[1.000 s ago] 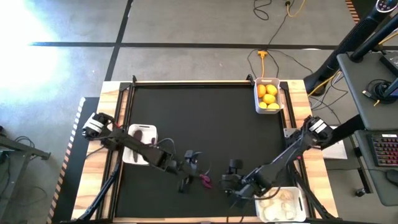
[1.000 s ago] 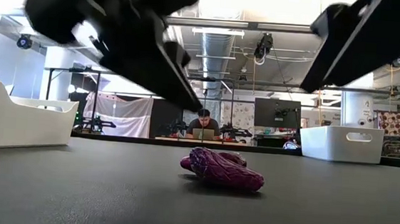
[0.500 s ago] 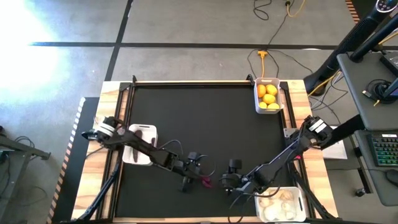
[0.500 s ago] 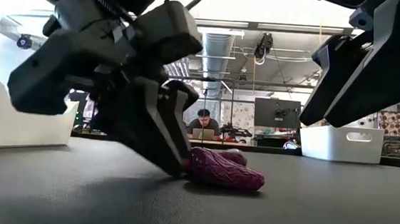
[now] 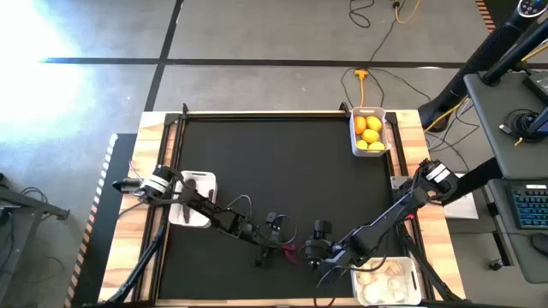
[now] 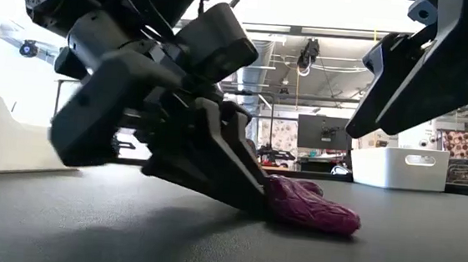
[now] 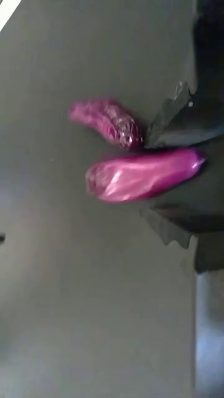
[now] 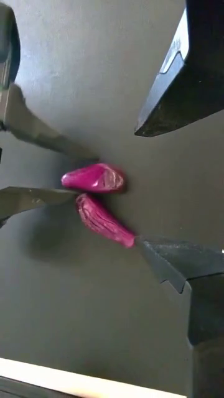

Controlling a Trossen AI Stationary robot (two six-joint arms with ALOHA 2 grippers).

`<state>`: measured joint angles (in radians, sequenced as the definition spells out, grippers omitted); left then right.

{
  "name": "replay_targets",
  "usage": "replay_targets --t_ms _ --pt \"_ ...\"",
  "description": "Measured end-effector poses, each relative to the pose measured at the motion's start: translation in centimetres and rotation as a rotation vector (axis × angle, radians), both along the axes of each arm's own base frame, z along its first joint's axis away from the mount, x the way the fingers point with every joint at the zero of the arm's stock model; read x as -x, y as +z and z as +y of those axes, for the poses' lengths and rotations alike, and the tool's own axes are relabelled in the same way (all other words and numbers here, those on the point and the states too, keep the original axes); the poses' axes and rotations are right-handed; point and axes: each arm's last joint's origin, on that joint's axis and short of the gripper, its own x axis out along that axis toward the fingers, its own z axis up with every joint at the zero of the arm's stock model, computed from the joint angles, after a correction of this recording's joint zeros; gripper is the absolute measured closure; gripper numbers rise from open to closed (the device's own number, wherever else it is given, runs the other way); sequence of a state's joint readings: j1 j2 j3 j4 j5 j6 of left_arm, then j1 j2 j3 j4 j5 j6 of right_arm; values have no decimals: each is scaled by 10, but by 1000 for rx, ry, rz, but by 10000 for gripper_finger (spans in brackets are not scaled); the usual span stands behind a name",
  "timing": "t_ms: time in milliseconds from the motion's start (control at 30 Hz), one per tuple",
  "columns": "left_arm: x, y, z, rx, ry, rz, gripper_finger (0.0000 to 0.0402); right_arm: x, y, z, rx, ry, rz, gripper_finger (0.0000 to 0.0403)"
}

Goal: Sort produce into baskets
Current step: Put the eggplant into the top white bin

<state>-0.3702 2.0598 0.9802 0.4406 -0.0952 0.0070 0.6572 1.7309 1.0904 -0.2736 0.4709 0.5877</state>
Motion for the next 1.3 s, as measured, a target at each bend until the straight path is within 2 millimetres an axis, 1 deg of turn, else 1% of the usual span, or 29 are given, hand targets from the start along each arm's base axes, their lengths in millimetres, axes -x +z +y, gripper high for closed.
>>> replay_targets --t_ms 200,367,567,800,900,967,1067,1200,1300 --pt "-5 -6 -1 6 25 -63 233 4 0 5 -2 15 1 143" --pt "-8 -12 -1 17 33 -102 232 4 0 6 -3 16 1 149" --pt "-9 -17 -3 34 58 -129 252 4 0 5 -2 16 2 147" --pt "-9 -17 -3 19 87 -134 302 4 0 5 -1 17 4 156" --pt "-9 -14 -3 10 91 -129 319 5 0 5 -4 22 10 156" --pt "-7 -10 -2 0 95 -118 323 6 2 5 -3 24 14 155" --pt "-4 3 0 -20 100 -89 325 9 4 4 5 25 26 154" --pt "4 35 3 -37 98 -67 326 13 6 5 8 23 39 156" --pt "16 63 8 -61 96 -26 326 13 6 5 6 24 38 155"
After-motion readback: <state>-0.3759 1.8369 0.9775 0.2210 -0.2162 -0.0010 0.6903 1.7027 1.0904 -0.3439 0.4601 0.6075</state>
